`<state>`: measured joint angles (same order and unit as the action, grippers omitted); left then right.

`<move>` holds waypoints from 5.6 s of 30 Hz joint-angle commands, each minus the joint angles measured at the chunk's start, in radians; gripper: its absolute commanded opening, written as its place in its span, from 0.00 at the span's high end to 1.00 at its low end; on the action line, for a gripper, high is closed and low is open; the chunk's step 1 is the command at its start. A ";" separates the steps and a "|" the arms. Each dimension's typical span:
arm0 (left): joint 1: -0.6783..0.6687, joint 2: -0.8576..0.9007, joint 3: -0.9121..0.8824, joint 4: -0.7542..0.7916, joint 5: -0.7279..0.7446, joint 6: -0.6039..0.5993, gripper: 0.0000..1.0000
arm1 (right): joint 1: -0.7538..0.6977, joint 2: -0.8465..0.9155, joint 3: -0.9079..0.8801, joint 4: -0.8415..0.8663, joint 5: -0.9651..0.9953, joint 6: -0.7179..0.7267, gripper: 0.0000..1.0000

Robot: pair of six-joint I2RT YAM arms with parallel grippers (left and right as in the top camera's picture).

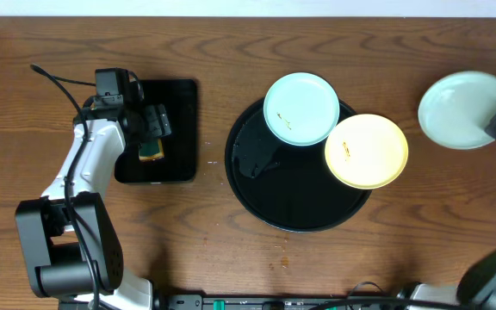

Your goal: Clean dirty plates on tray and stack at the side

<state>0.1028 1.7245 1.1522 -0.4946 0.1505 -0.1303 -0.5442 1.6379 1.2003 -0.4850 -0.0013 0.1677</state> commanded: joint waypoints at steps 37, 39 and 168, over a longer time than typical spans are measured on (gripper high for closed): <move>-0.001 0.010 -0.004 -0.002 -0.006 0.003 0.14 | 0.453 0.036 0.021 -0.396 0.040 -0.226 0.38; -0.001 0.010 -0.004 -0.002 -0.006 0.003 0.14 | 0.453 0.064 0.021 -0.387 0.039 -0.226 0.38; -0.031 -0.062 -0.146 0.179 0.188 -0.025 0.06 | 0.776 0.050 -0.347 -0.053 -0.180 -0.004 0.85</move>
<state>0.0746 1.6920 1.0073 -0.3134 0.3305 -0.1379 0.2199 1.6859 0.8692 -0.5438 -0.1883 0.1711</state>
